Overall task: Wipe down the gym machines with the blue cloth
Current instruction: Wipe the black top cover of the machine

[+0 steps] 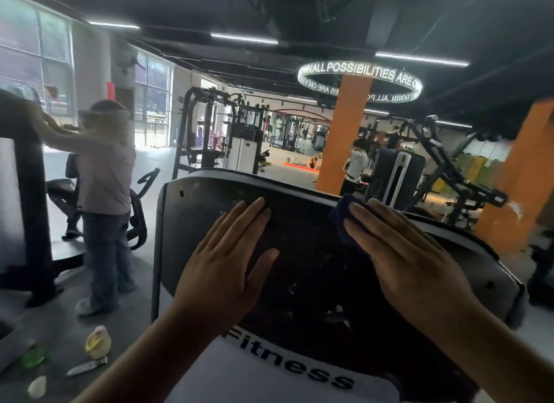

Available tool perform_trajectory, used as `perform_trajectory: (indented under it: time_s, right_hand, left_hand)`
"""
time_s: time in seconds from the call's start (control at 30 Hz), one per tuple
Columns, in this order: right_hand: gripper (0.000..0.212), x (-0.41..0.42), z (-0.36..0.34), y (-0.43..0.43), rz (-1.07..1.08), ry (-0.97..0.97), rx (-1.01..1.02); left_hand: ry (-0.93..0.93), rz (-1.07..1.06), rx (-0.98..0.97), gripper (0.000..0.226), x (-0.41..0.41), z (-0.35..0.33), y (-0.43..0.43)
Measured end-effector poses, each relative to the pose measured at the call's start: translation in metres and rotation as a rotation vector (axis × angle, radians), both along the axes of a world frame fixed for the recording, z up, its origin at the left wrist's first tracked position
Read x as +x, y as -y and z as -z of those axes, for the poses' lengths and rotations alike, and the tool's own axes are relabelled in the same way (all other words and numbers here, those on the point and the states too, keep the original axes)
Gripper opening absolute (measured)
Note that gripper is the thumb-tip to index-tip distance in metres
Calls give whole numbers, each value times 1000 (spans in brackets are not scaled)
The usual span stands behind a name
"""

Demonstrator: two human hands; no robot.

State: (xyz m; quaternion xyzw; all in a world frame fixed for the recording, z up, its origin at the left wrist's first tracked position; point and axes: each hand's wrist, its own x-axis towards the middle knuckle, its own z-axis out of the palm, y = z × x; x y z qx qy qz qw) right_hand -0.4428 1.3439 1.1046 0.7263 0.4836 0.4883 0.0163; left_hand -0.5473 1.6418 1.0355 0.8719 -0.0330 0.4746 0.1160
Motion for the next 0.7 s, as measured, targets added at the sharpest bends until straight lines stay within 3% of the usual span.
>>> perform_trajectory:
  time_s: [0.1, 0.27, 0.53, 0.7]
  right_hand:
    - [64, -3, -1, -30, -46, -5, 70]
    - [62, -4, -16, -102, -77, 12, -102]
    - [52, -12, -9, -81, -50, 29, -96]
    - [54, -12, -24, -135, -8, 62, -215]
  left_hand:
    - [-34, 18, 65, 68, 0, 2, -10]
    - [-21, 31, -1, 69, 3, 5, -32]
    - [-34, 30, 38, 69, 7, 11, -76]
    - [-5, 61, 39, 68, 10, 11, -90]
